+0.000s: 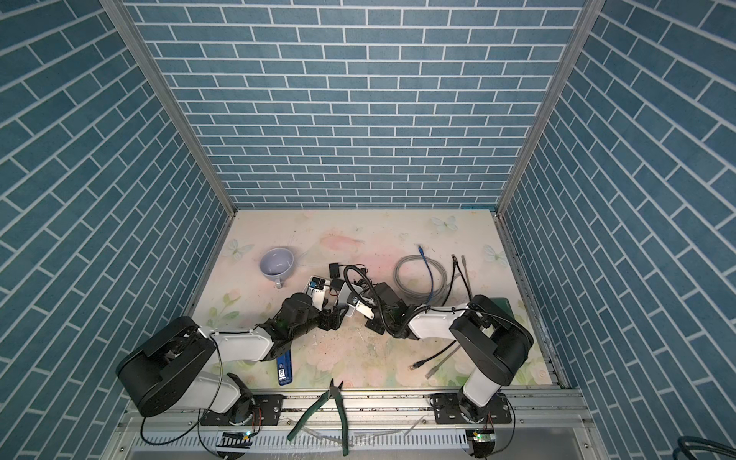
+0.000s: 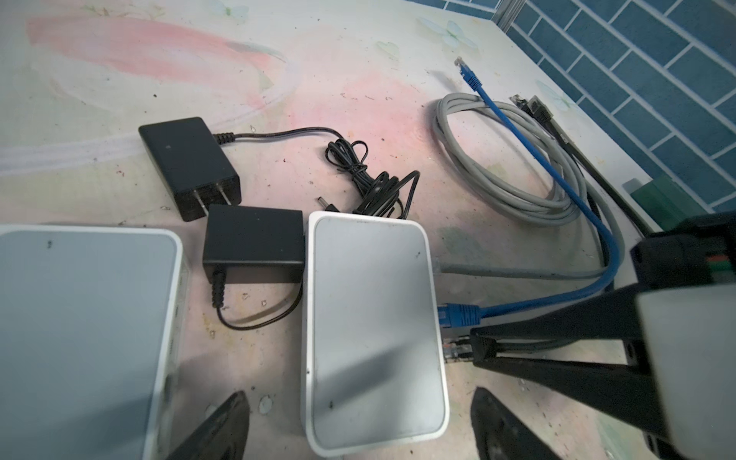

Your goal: Insert the plug into the switch port

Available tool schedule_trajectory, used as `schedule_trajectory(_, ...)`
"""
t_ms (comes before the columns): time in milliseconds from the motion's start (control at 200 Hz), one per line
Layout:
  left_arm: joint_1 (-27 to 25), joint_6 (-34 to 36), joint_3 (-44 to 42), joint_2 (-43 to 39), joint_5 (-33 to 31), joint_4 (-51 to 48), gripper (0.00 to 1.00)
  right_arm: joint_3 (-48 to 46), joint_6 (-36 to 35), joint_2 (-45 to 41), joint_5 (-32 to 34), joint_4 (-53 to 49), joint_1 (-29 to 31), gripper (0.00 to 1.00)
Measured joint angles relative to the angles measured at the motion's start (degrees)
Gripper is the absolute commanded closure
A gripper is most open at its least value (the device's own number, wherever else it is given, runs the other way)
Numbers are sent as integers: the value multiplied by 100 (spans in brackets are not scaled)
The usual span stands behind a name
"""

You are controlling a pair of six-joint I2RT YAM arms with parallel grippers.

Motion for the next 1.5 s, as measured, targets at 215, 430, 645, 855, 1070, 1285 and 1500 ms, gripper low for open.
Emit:
schedule_trajectory(215, 0, -15, 0, 133, -83, -33, 13, -9, 0, -2, 37, -72, 96, 100)
schedule_trajectory(430, 0, -15, 0, 393, 37, 195, 16, -17, 42, -2, 168, -151, 232, 100)
schedule_trajectory(645, 0, -28, 0, 538, 170, 380, 18, -17, 44, -2, 369, -151, 291, 100)
schedule_trajectory(855, 0, -42, 2, 538, 234, 417, 20, -15, 44, 0, 496, -153, 328, 100)
schedule_trajectory(1070, -2, -81, 52, 592, 297, 420, 23, -4, 44, 13, 555, -205, 407, 100)
schedule_trajectory(1285, -7, -129, 57, 632, 330, 417, 27, 72, 42, 90, 638, -229, 472, 100)
schedule_trajectory(1500, -35, -155, 57, 675, 337, 420, 30, 103, 42, 118, 761, -221, 487, 100)
